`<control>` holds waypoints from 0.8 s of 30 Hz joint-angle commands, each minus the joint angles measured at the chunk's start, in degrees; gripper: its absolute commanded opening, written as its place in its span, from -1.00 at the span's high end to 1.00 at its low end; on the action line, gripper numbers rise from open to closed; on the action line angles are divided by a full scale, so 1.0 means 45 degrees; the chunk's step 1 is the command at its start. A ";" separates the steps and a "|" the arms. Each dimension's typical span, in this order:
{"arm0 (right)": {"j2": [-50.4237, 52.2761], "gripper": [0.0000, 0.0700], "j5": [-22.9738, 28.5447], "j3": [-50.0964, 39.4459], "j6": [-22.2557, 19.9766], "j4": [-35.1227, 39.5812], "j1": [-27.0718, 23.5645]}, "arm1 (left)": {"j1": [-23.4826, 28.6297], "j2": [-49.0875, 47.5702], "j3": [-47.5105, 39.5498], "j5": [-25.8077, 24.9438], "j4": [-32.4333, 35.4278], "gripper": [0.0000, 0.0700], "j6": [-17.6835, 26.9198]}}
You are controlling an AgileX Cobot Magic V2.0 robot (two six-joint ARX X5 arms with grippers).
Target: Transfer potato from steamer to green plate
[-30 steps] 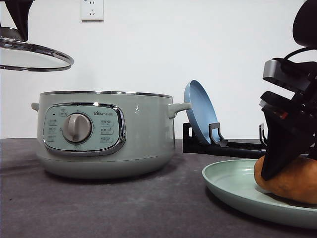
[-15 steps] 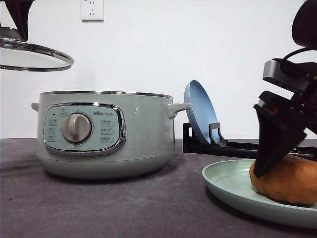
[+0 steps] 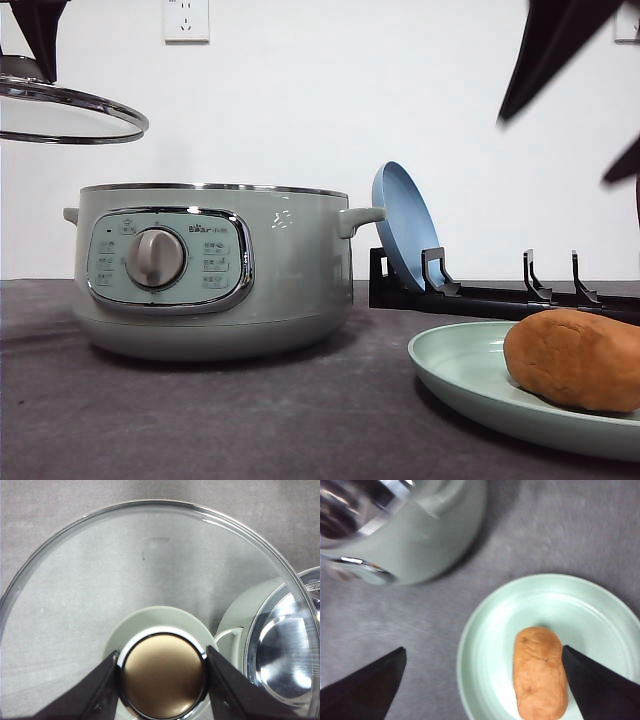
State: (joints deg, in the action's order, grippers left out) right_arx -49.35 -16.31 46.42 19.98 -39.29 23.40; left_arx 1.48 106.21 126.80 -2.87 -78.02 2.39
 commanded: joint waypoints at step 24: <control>0.4587 -1.00 0.3044 0.5676 0.0042 -0.6473 0.0092 | -0.0277 -0.0117 0.0593 -0.0024 0.0296 1.00 -0.0107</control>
State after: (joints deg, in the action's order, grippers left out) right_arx -28.58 -2.79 70.91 19.99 -68.60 23.55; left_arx 0.22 106.21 126.80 -2.92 -78.11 2.20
